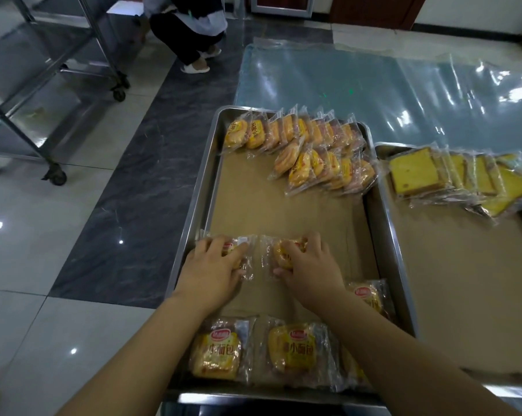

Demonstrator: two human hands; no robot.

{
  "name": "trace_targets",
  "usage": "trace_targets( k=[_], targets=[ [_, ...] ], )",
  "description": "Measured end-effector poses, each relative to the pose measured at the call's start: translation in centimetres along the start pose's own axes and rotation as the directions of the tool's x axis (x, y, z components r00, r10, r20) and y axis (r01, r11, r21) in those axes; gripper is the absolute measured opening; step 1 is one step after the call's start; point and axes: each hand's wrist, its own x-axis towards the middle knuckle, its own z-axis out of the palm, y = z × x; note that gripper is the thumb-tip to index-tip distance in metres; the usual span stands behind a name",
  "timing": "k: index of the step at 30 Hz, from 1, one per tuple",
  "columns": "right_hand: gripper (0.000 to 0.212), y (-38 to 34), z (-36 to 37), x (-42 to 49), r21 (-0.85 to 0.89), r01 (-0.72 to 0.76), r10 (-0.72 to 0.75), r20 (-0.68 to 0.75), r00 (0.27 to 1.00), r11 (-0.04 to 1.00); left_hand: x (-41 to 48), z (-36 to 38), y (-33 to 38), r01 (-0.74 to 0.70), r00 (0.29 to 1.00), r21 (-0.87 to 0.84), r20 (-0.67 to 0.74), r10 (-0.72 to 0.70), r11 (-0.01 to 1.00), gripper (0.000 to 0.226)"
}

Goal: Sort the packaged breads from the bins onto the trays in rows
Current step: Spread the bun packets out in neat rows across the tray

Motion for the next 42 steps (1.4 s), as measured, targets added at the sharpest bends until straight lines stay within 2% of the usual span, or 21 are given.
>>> trace_targets(
  k=[13,18,23,28,32,36,42],
  targets=[
    [0.052,-0.4,0.3,-4.6,-0.119,0.058,-0.045,0.114,0.992,0.991,-4.5,0.2,0.7,-0.041,0.997,0.045,0.065,0.038,0.998,0.051],
    [0.054,-0.2,-0.9,-4.4,-0.058,0.04,-0.03,0.158,0.987,0.998,-4.2,-0.7,0.8,-0.012,1.0,0.016,0.028,0.011,1.0,0.049],
    [0.048,1.0,-3.4,-1.9,0.036,-0.002,0.001,0.034,0.999,0.999,-1.0,-3.0,1.0,0.004,0.998,-0.026,-0.063,-0.005,1.0,0.046],
    [0.043,3.0,-6.1,2.6,0.147,-0.049,0.069,-0.13,0.989,0.988,4.6,-4.8,1.9,-0.042,0.996,-0.101,-0.077,0.034,0.994,0.044],
    [0.033,4.2,-7.8,6.7,0.183,-0.082,0.124,-0.232,0.965,0.98,9.9,-5.6,2.8,-0.016,0.998,-0.201,-0.068,0.003,0.979,0.043],
    [0.033,4.9,-8.4,10.3,0.241,-0.127,0.181,-0.22,0.958,0.962,14.9,-5.8,3.9,0.007,0.994,-0.312,-0.105,-0.042,0.95,0.041],
    [0.028,5.1,-7.6,13.5,0.232,-0.175,0.212,-0.145,0.966,0.957,20.1,-4.9,4.6,-0.036,0.989,-0.38,-0.148,-0.023,0.924,0.055]
  ],
)
